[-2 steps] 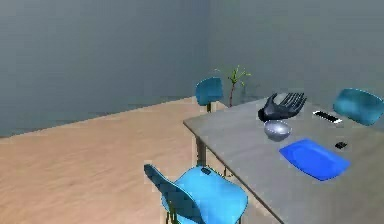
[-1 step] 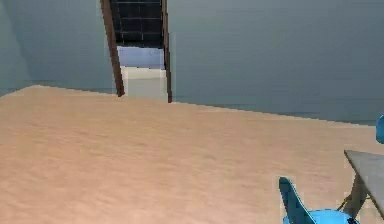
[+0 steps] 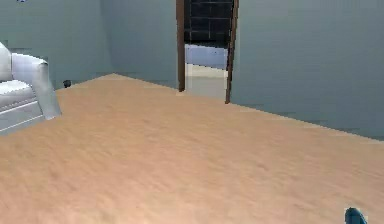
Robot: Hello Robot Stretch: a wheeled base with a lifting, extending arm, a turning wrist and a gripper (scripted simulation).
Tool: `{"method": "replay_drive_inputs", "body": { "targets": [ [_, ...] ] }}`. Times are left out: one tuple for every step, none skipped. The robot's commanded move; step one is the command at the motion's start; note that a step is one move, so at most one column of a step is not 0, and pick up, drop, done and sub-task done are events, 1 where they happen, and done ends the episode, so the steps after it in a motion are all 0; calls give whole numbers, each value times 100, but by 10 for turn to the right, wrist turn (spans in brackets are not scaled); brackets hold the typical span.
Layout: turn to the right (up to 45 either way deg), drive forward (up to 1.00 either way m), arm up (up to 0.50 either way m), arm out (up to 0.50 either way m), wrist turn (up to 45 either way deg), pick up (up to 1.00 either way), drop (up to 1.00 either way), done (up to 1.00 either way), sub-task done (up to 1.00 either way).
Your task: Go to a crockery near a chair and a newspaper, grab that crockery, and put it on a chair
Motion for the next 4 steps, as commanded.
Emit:
{"method": "replay_drive_inputs", "body": {
  "targets": [
    [270,0,0,0,0,0,0,0,0],
    [0,85,0,0,0,0,0,0,0],
    [450,0,0,0,0,0,0,0,0],
    [60,0,0,0,0,0,0,0,0]
  ]
}}
